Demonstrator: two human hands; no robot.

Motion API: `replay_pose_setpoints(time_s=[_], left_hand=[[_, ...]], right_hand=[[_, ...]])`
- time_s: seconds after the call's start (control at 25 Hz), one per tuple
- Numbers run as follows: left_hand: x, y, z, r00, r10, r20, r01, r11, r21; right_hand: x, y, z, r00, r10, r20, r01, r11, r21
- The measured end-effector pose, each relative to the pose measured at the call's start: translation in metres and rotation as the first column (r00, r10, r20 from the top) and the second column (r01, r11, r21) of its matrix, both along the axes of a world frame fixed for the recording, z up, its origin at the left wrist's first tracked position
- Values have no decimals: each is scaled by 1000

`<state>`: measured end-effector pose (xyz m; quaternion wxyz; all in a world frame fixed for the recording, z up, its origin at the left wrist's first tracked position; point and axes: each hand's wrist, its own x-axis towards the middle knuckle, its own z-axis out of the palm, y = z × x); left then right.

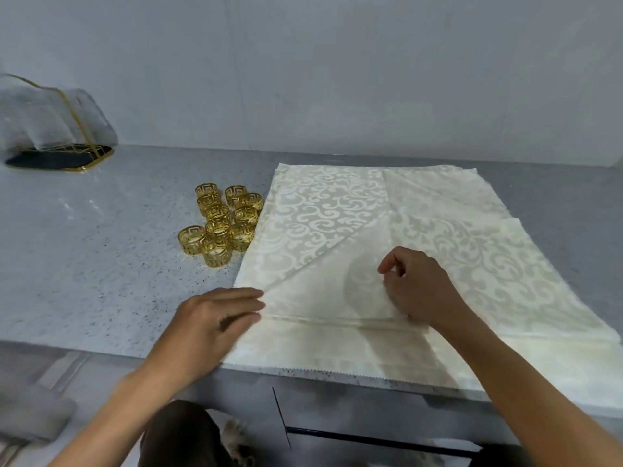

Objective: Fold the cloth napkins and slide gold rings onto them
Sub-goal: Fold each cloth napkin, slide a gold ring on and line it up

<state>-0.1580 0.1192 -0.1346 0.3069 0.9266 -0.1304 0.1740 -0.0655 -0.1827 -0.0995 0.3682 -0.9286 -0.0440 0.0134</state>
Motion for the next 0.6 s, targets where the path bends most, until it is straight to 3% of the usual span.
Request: replay_pose_setpoints(time_s=[0.36, 0.6], left_hand=[[-11, 2, 1, 987, 161, -14, -160, 969, -189], [-12, 10, 1, 994, 105, -24, -107, 979, -171]], right_hand=[[-7, -1, -2, 998, -59, 17, 59, 998, -20], [-7, -2, -7, 998, -50, 49, 54, 995, -89]])
